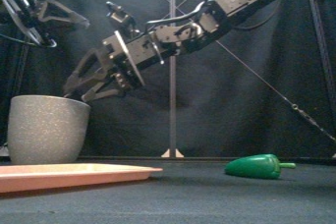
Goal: Pick the onion then place it in the grey bowl
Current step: Drop onion in the grey bowl and return to neutral
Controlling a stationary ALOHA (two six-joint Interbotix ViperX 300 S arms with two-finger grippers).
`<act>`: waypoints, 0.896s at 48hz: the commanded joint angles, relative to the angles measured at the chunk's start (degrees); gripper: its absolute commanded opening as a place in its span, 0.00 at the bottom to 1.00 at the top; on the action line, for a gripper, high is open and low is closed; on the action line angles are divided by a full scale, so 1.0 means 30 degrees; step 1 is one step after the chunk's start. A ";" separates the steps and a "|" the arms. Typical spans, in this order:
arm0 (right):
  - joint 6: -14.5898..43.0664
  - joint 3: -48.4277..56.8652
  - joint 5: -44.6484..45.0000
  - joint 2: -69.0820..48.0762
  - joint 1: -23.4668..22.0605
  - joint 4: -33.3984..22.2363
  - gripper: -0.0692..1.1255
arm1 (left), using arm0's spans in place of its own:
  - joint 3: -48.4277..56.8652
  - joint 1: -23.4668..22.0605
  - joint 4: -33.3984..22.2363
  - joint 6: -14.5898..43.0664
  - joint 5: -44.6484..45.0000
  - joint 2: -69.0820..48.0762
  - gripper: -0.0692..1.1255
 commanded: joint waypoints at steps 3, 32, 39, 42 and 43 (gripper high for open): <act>-0.0029 0.2490 -0.1758 -0.3428 -0.0029 -0.0059 0.89 | -0.0205 0.0029 -0.0029 -0.0029 -0.0088 0.0088 0.06; 0.0029 1.1689 -0.7705 -1.0312 0.0088 -0.0264 0.87 | -0.0176 0.0088 -0.0059 -0.0029 -0.0029 0.0088 0.06; -0.0029 1.2744 -0.7705 -1.1162 0.0088 0.0029 0.77 | -0.0264 0.0146 -0.0029 -0.0059 -0.0146 0.0059 0.06; -0.0029 1.3066 -0.7734 -1.1543 0.0088 0.0029 0.70 | -0.0264 0.0146 -0.0059 -0.0059 -0.0146 0.0088 0.06; -0.0029 1.3154 -0.7705 -1.1660 0.0088 0.0000 0.67 | -0.0264 0.0146 -0.0117 -0.0059 -0.0146 0.0088 0.06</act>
